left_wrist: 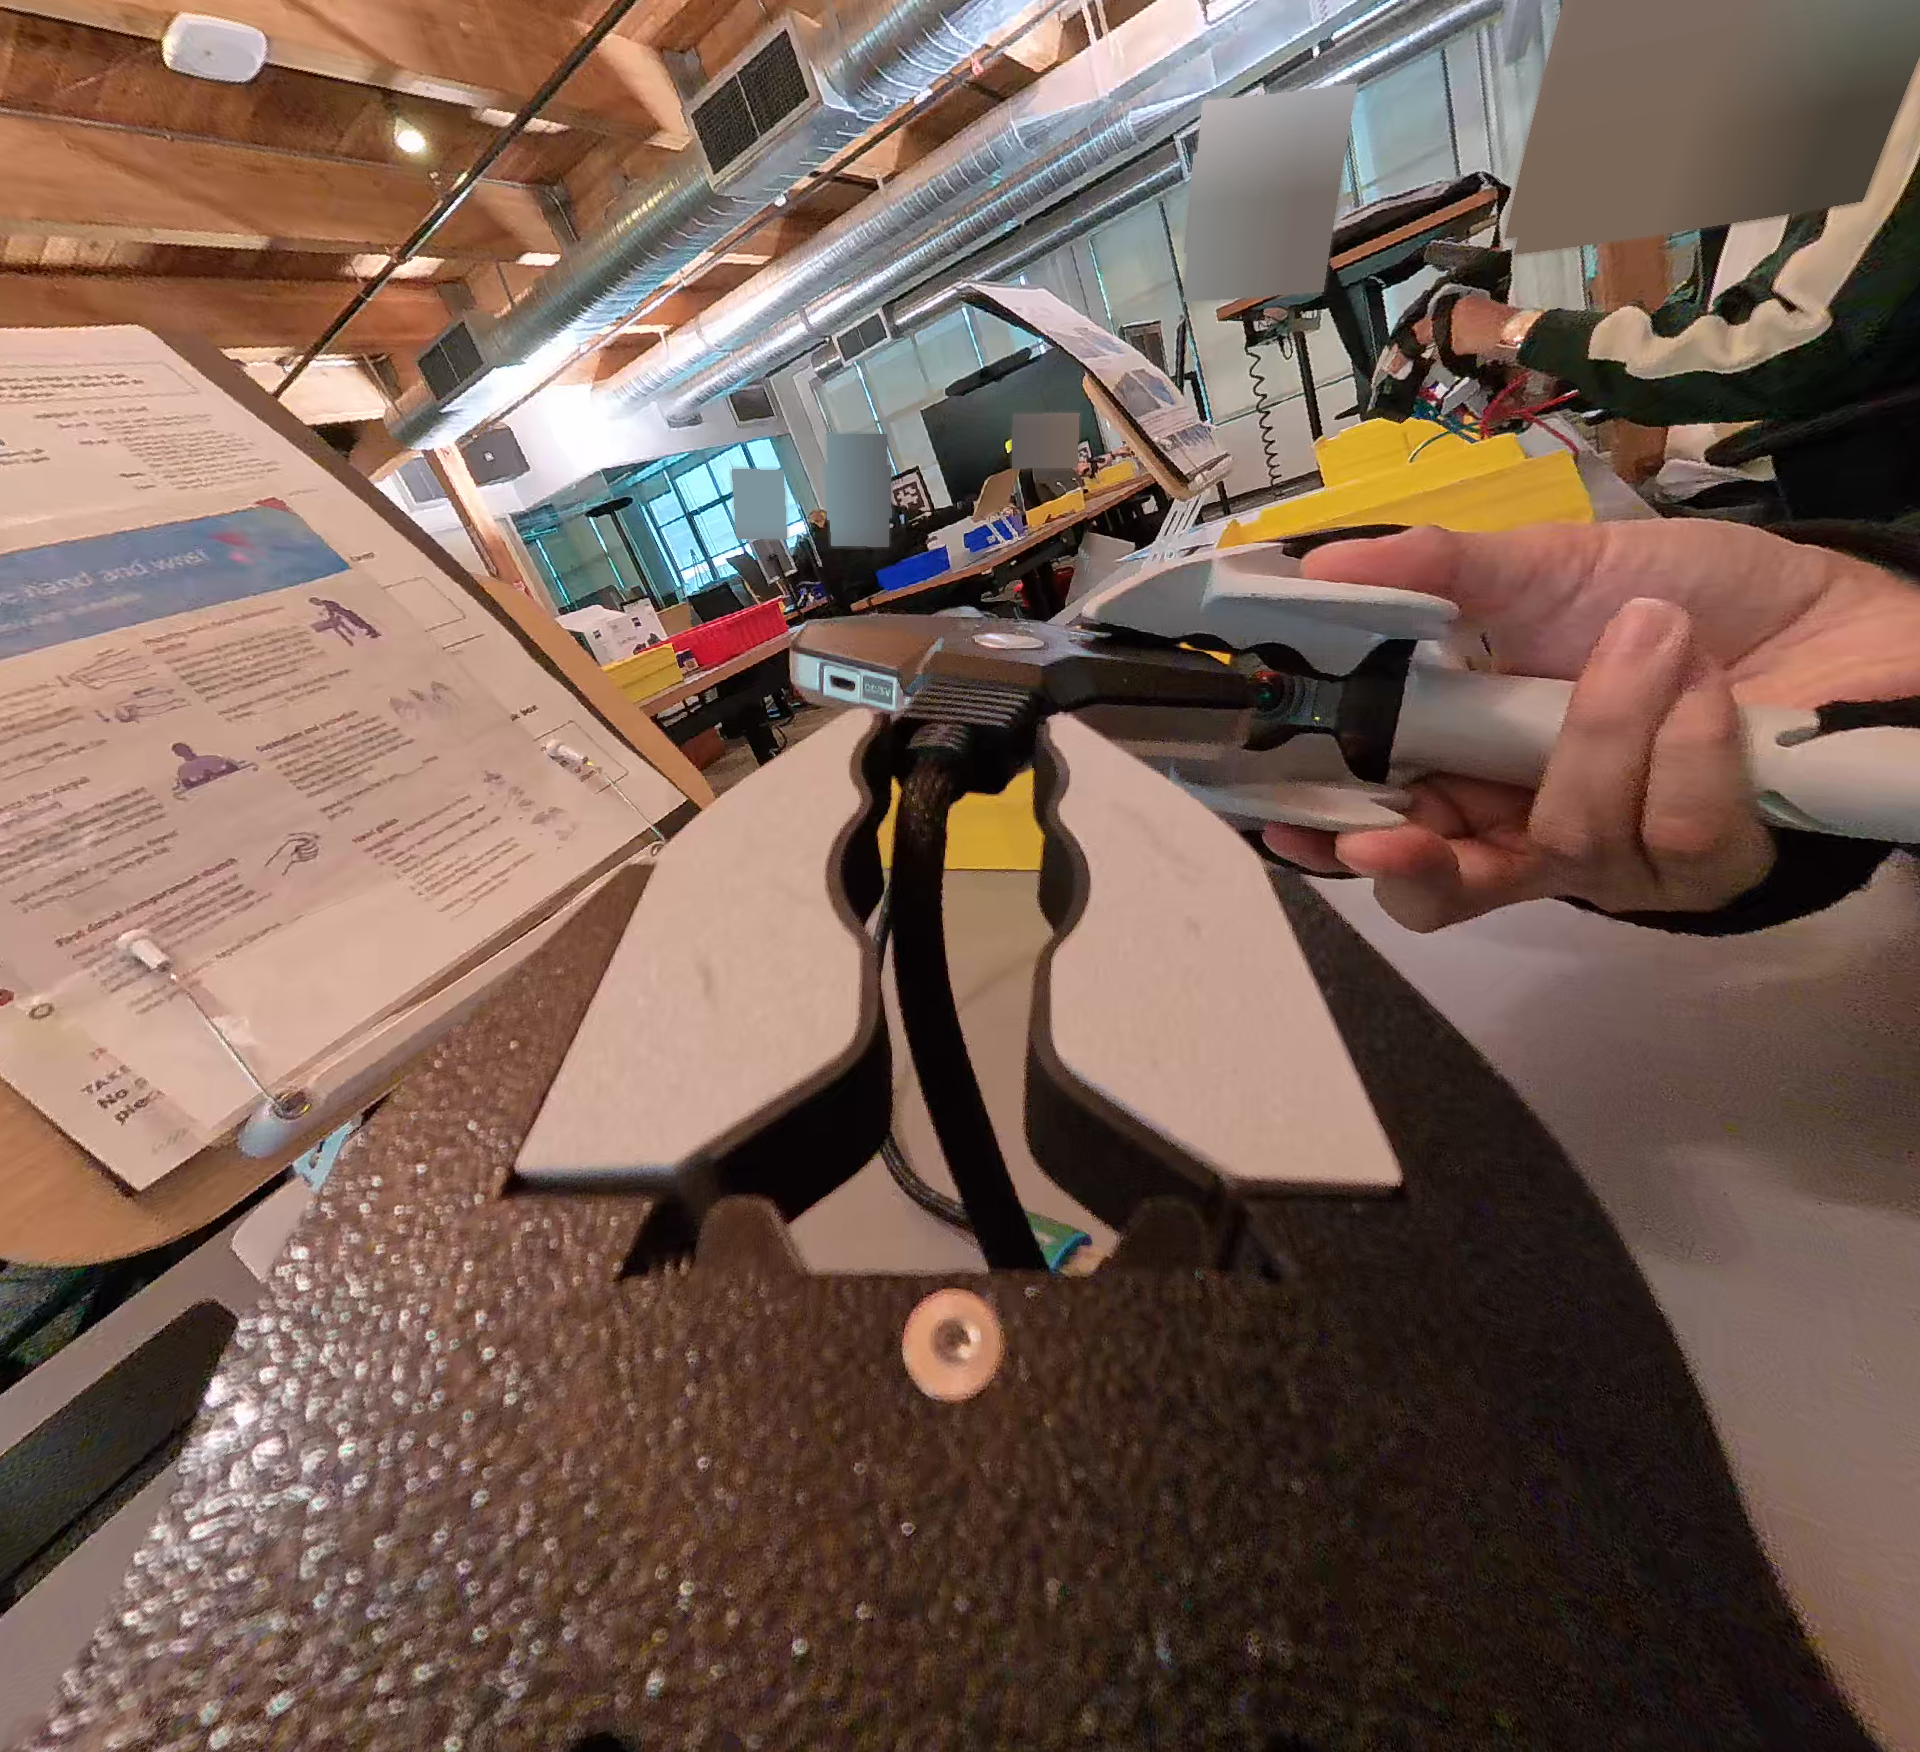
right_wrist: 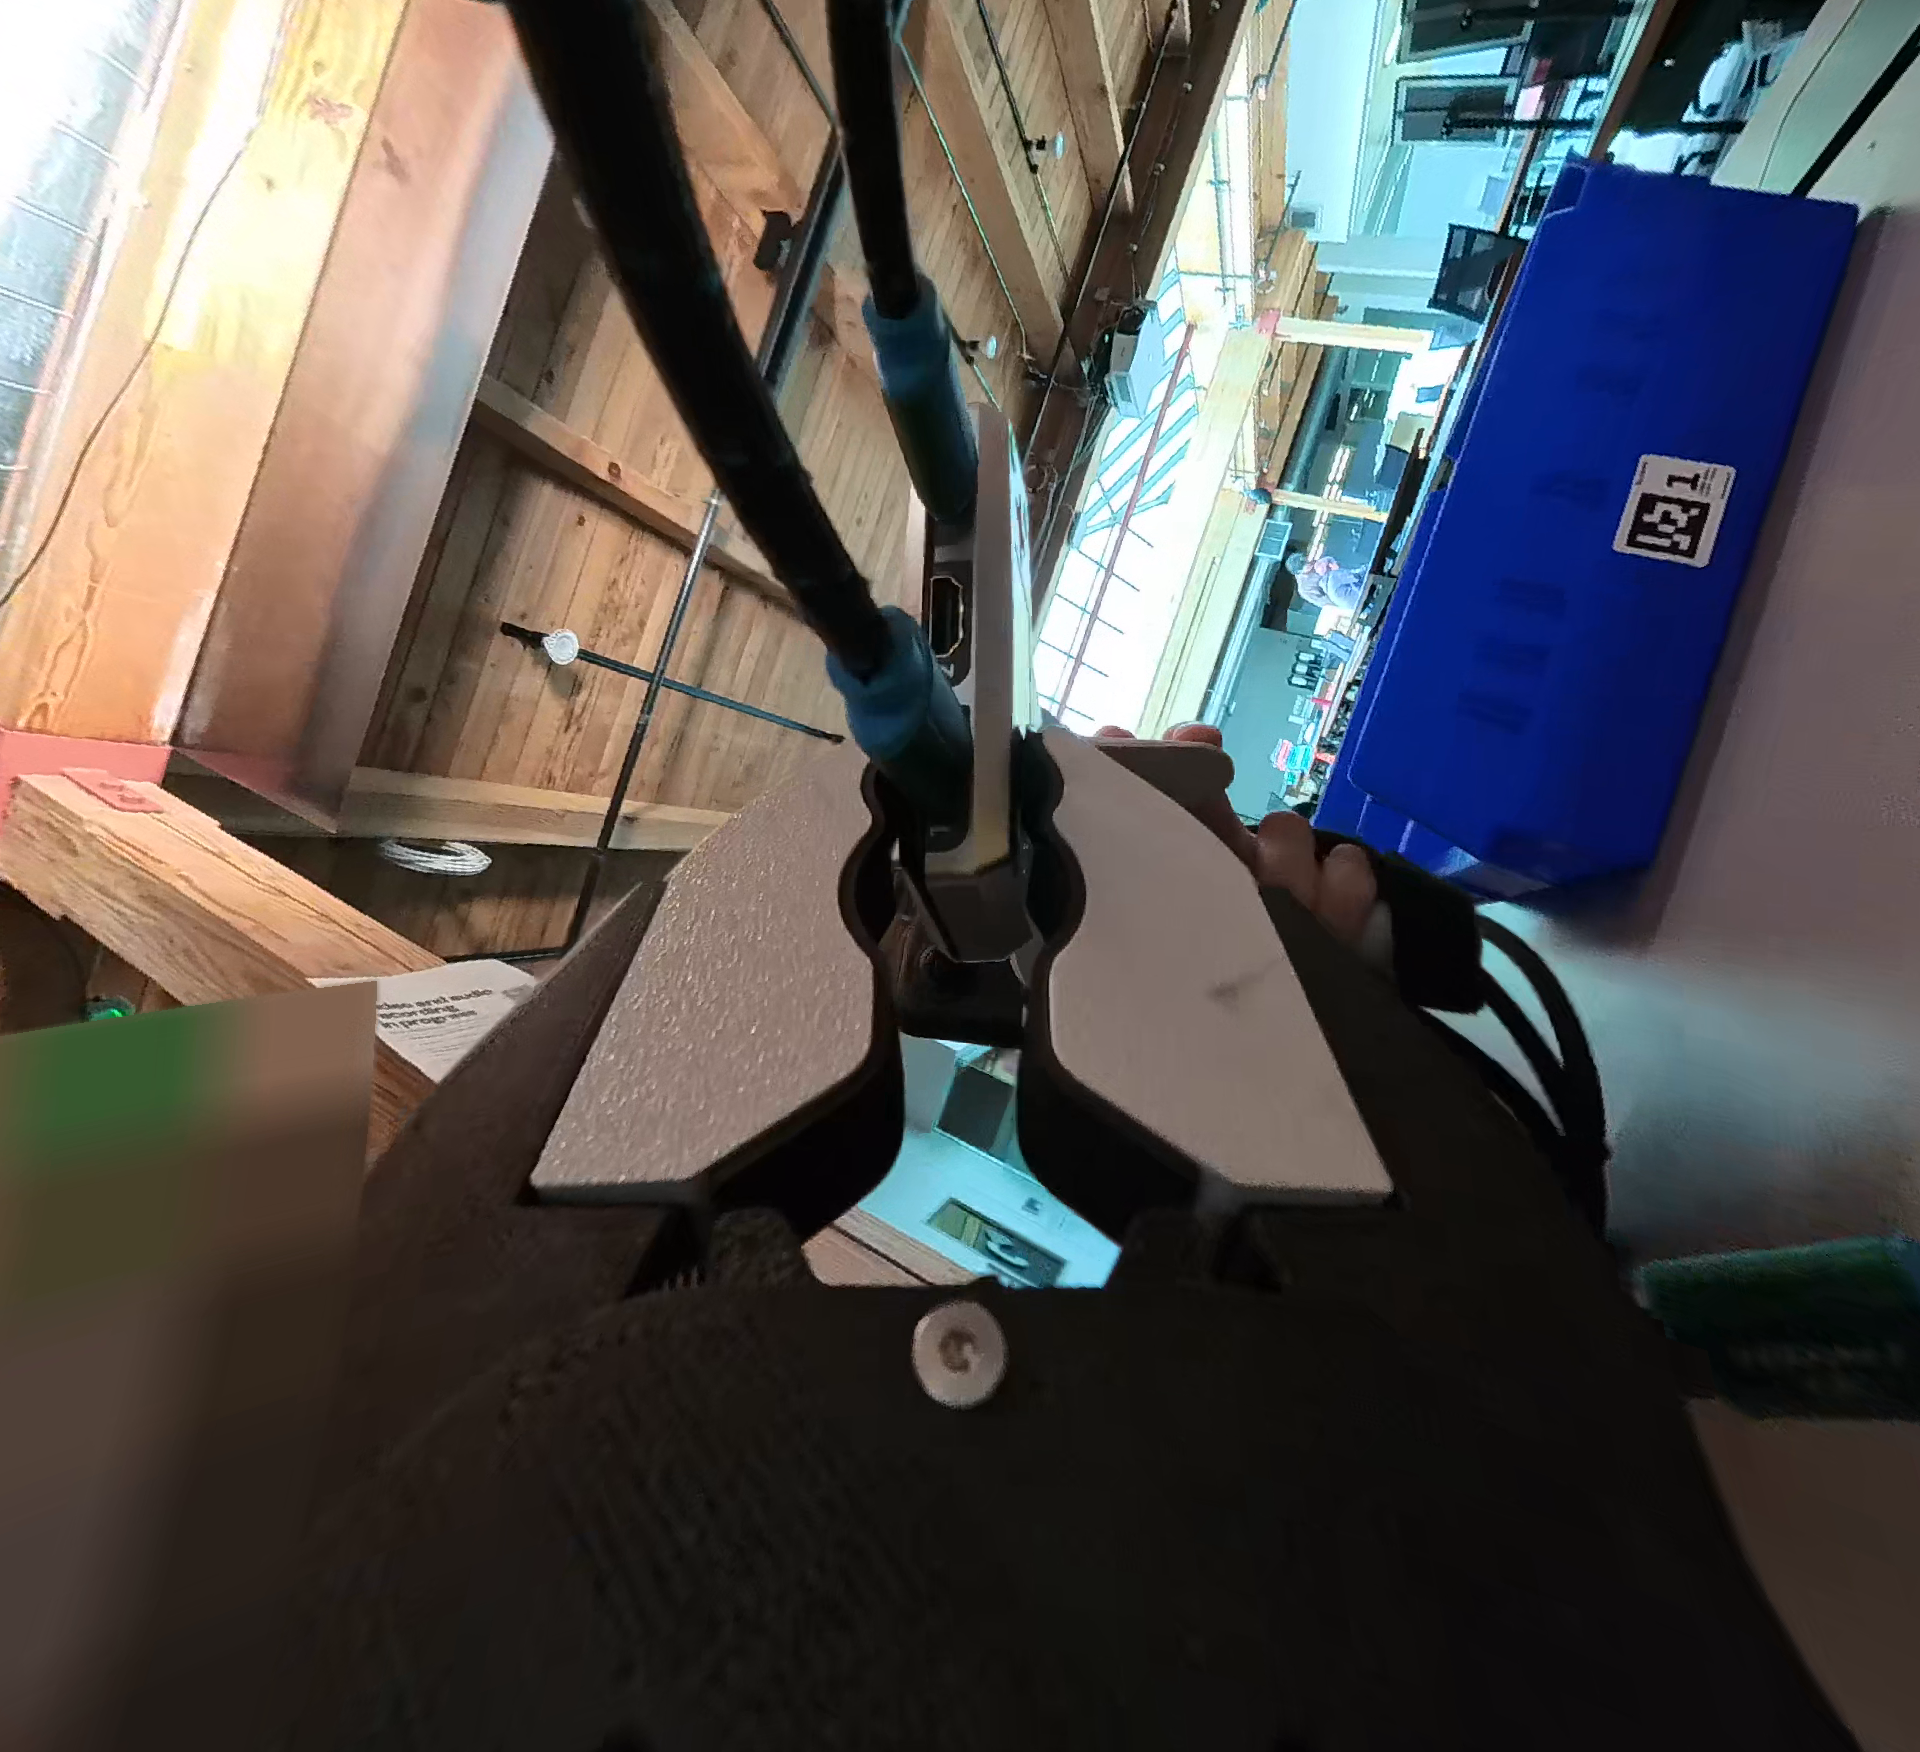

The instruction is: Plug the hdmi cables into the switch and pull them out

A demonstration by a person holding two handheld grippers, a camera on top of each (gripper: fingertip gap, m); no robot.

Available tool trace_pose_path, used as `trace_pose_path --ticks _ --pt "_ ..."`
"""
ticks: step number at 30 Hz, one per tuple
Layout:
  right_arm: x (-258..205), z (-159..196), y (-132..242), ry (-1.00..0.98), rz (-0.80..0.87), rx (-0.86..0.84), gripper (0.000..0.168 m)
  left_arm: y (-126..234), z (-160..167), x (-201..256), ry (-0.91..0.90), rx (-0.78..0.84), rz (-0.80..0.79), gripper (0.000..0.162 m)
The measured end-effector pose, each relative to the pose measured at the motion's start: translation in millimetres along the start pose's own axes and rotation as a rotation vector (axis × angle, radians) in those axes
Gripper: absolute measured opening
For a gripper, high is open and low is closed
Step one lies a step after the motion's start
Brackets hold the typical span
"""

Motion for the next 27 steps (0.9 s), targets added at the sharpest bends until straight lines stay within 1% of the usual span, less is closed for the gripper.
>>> trace_pose_path --ticks 6,9,11,15,18,23,27 --pt "5.1 1.3 -1.3 0.002 0.002 -0.036 0.022 4.2 3.6 -0.9 -0.014 -0.004 0.02 0.024" --pt "4.3 3.1 -2.1 0.016 -0.004 -0.065 0.022 5.4 1.7 -0.8 -0.011 0.023 0.027 0.024" --pt "6.7 6.7 -2.3 0.046 0.011 -0.105 0.022 9.4 3.2 -0.4 -0.011 0.025 0.051 0.024" --pt "11.5 14.4 -4.3 0.086 0.044 -0.188 0.022 19.7 5.4 0.9 -0.065 -0.022 0.107 0.024" --pt "13.9 16.8 -4.8 0.098 0.055 -0.225 0.021 23.7 6.1 4.4 -0.056 -0.025 0.144 0.022" --pt "16.5 16.6 -4.8 0.098 0.052 -0.201 0.021 24.3 8.1 4.0 -0.052 -0.06 0.151 0.022" --pt "14.3 10.9 -5.5 0.108 0.034 -0.173 0.022 19.8 8.7 2.1 0.06 -0.096 0.139 0.022"
Point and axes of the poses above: each gripper's, where its closed fingertips meet, y back along the fingers, z out of its underside, x = y × z across the jaws, the point moved 3 cm from there along y, back along the fingers, and after that the axes turned 3 degrees about -y, right-handed, at the moved point
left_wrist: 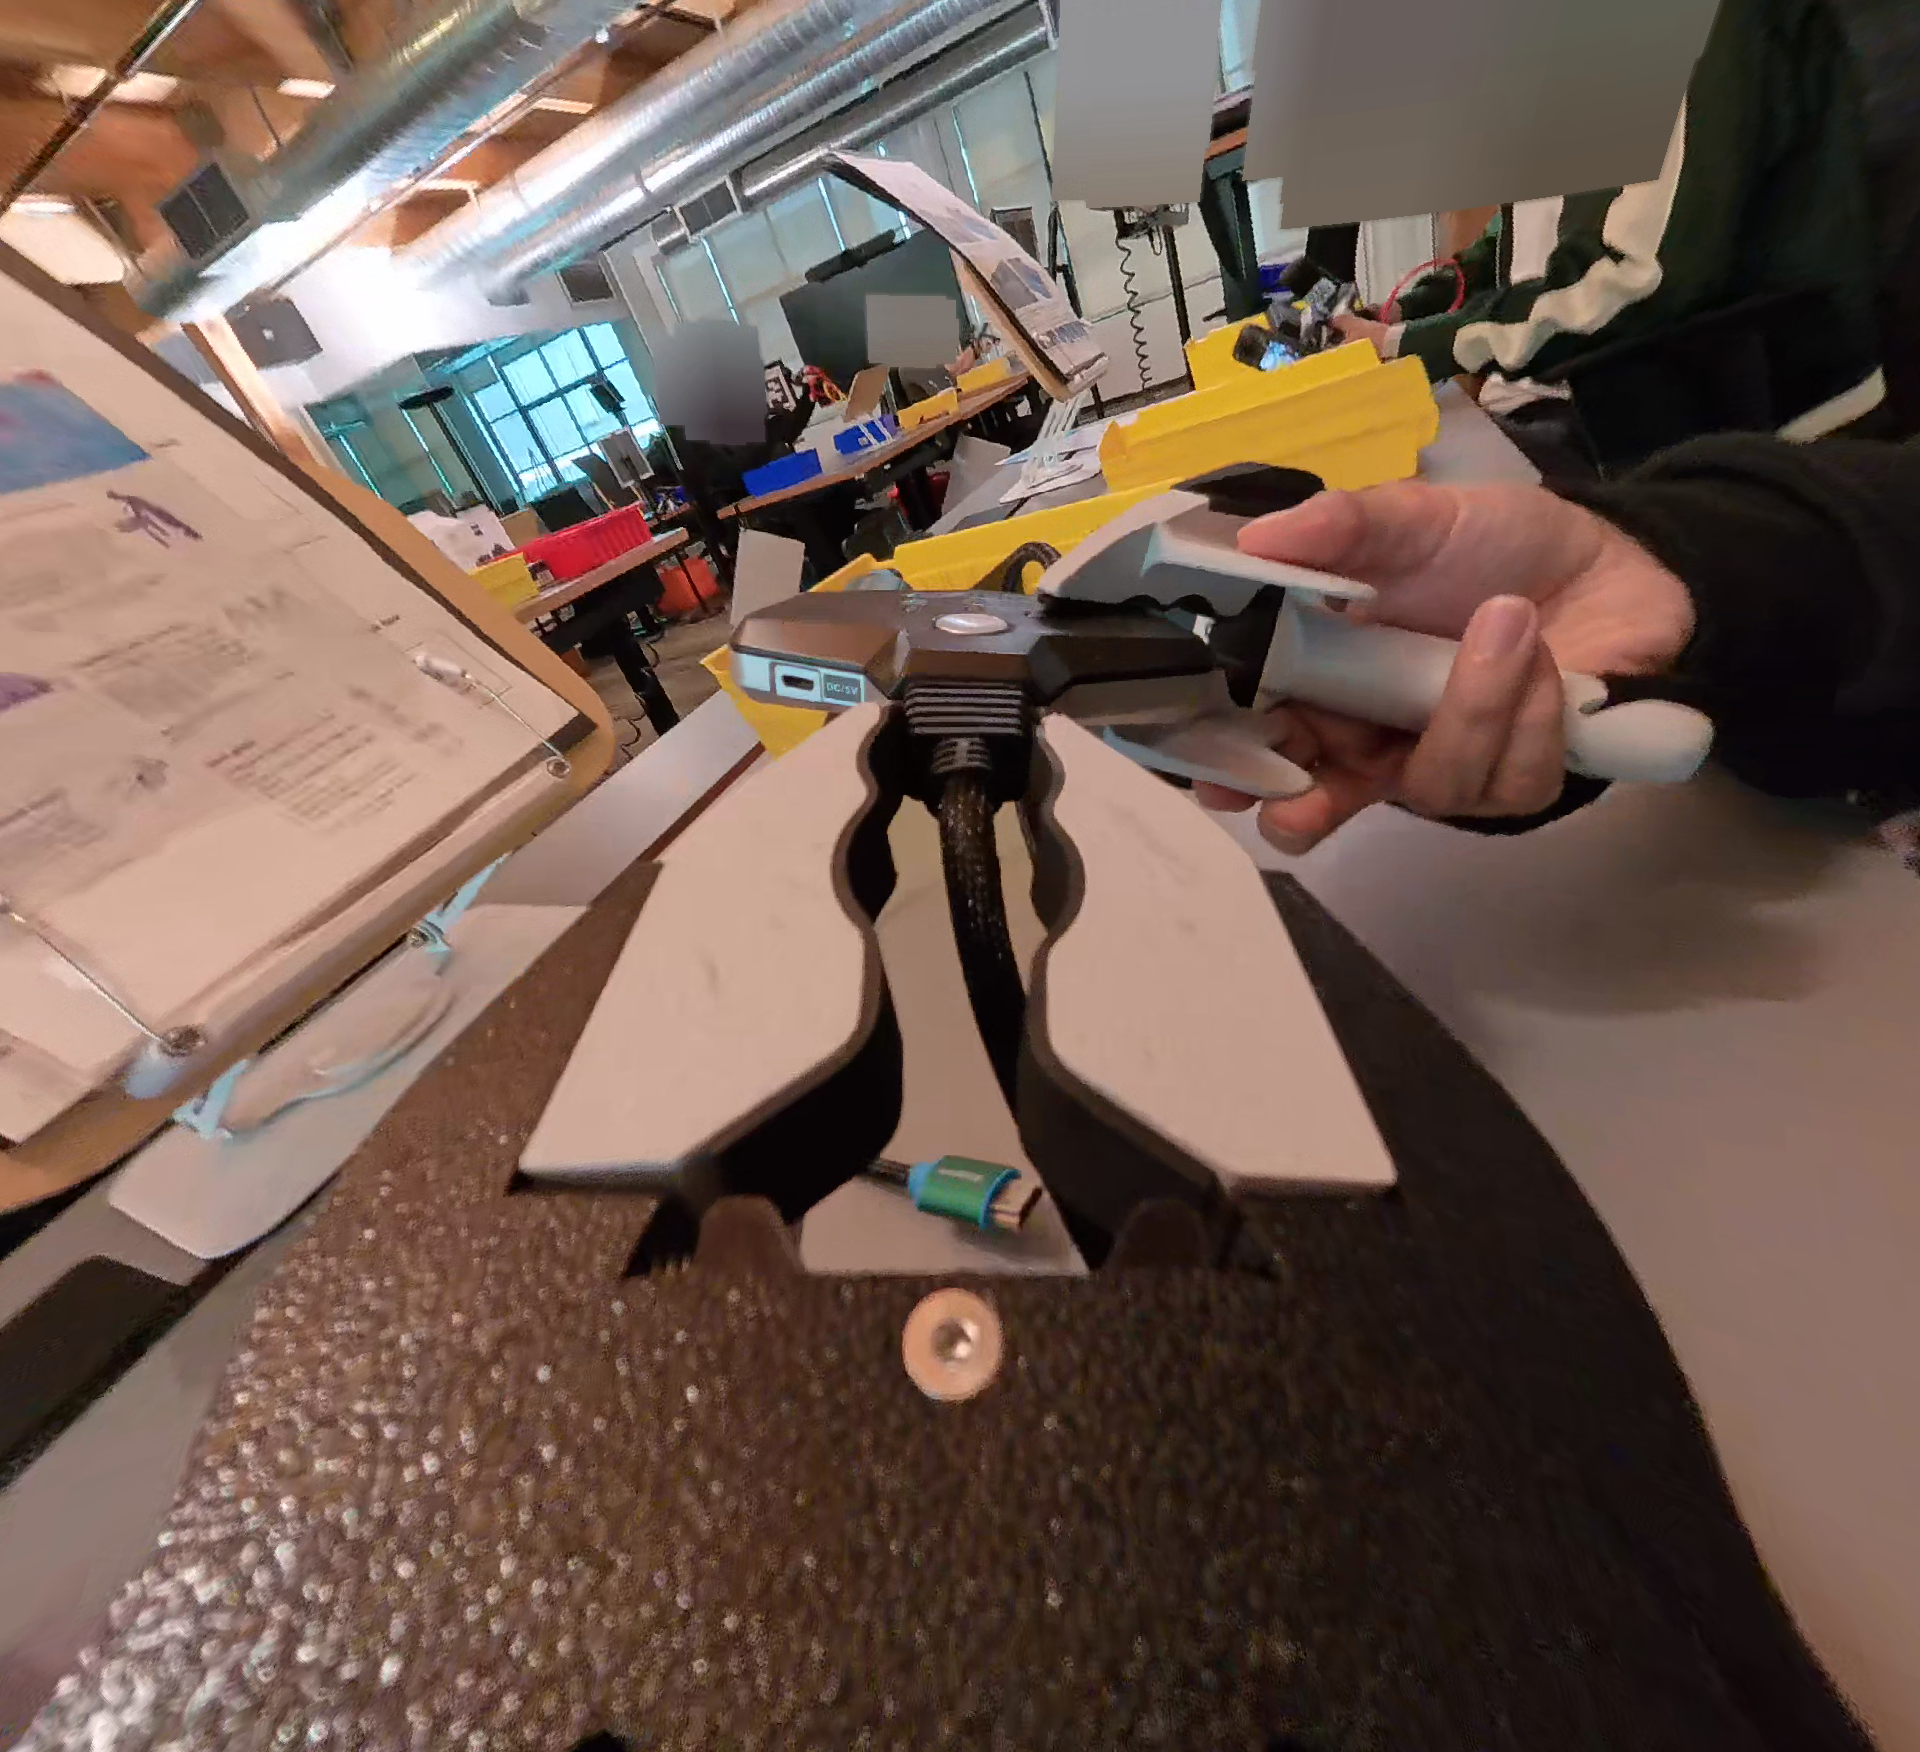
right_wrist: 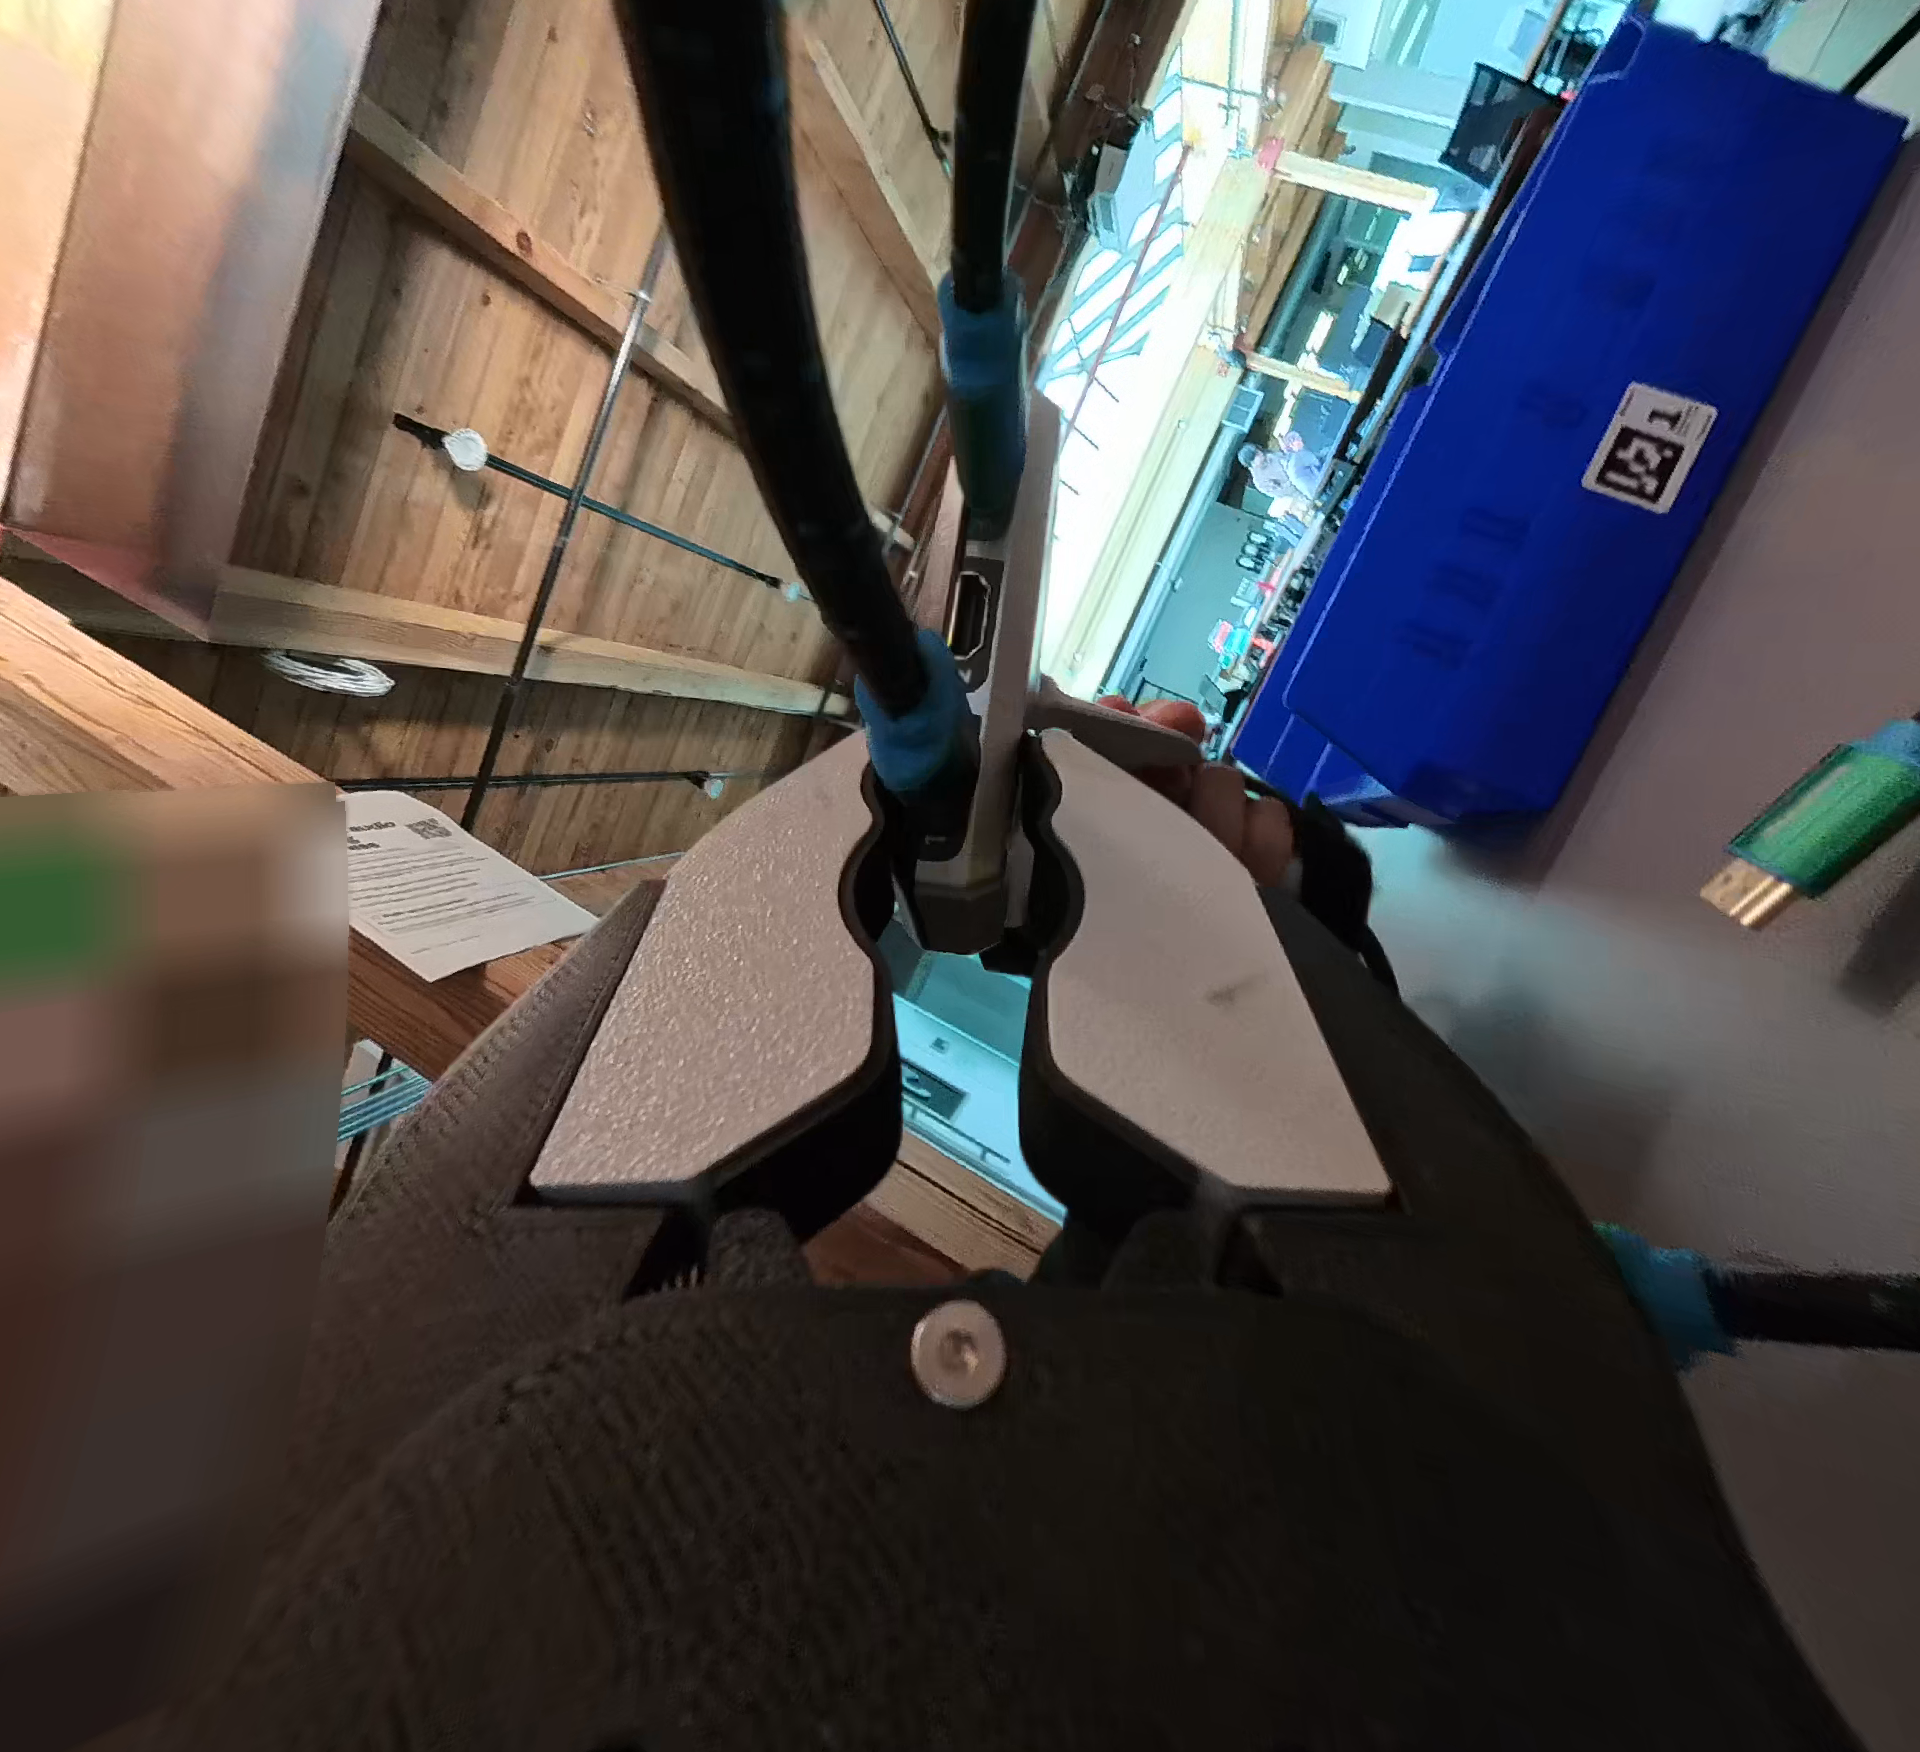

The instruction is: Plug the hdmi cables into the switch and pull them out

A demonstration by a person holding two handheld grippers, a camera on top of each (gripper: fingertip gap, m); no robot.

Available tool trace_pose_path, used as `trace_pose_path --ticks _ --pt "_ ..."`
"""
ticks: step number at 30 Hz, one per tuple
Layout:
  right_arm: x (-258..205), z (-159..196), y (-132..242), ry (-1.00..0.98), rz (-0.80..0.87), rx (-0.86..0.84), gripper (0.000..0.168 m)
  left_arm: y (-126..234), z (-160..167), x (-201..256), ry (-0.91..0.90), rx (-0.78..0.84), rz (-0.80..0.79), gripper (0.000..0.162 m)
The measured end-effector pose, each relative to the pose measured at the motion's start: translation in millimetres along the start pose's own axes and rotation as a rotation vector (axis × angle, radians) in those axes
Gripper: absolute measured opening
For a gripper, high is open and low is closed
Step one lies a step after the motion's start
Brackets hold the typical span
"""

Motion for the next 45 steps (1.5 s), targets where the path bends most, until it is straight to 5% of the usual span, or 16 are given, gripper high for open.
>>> trace_pose_path --ticks 3,6,11,16,20,23,25,30,31,33,40,45 --pt "-0.7 -4.0 0.3 0.133 0.01 -0.049 0.027 -5.4 4.3 -4.8 0.118 0.001 -0.033 0.022" --pt "-10.0 -2.7 3.0 0.294 0.042 -0.185 0.052 1.2 6.1 -17.8 0.248 0.036 -0.071 0.022" --pt "-22.1 30.6 39.0 0.781 0.252 -0.761 0.065 24.8 12.3 -39.5 0.407 0.104 -0.113 0.022" --pt "-85.6 16.6 42.3 1.357 0.281 -0.58 0.061 22.5 10.6 -29.8 0.35 0.098 -0.054 0.022" --pt "-91.4 3.0 43.1 1.678 0.446 -0.499 0.06 10.7 -0.8 -2.7 0.246 0.116 0.103 0.022" --pt "-72.3 21.5 48.6 1.555 0.456 -0.703 0.058 4.7 -8.6 16.9 0.184 0.145 0.211 0.022" --pt "-63.6 31.4 51.1 1.469 0.444 -0.806 0.039 2.3 -8.9 23.8 0.156 0.144 0.243 0.022" --pt "-68.4 38.1 49.9 1.486 0.392 -0.818 0.019 3.4 -8.9 28.8 0.142 0.156 0.281 0.022" --pt "-71.4 34.0 49.1 1.517 0.422 -0.79 0.021 3.6 -8.2 28.9 0.14 0.152 0.281 0.022" --pt "-82.3 22.2 46.9 1.619 0.513 -0.688 0.051 3.5 -7.2 30.3 0.138 0.149 0.292 0.022" --pt "-45.7 39.1 60.4 1.534 0.519 -0.98 0.029 -1.2 -8.5 42.2 0.116 0.151 0.352 0.022" --pt "-43.0 41.9 58.3 1.507 0.473 -0.985 0.022 1.9 -7.4 40.6 0.111 0.153 0.35 0.022"
Point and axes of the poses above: each gripper's, where its closed fingertips meet, y back along the fingers, z out of its underside, x = y × z across the jaws, the point moved 3 cm from there along y, back along the fingers, and after that the axes turned 3 degrees about -y, right-handed, at the moved point
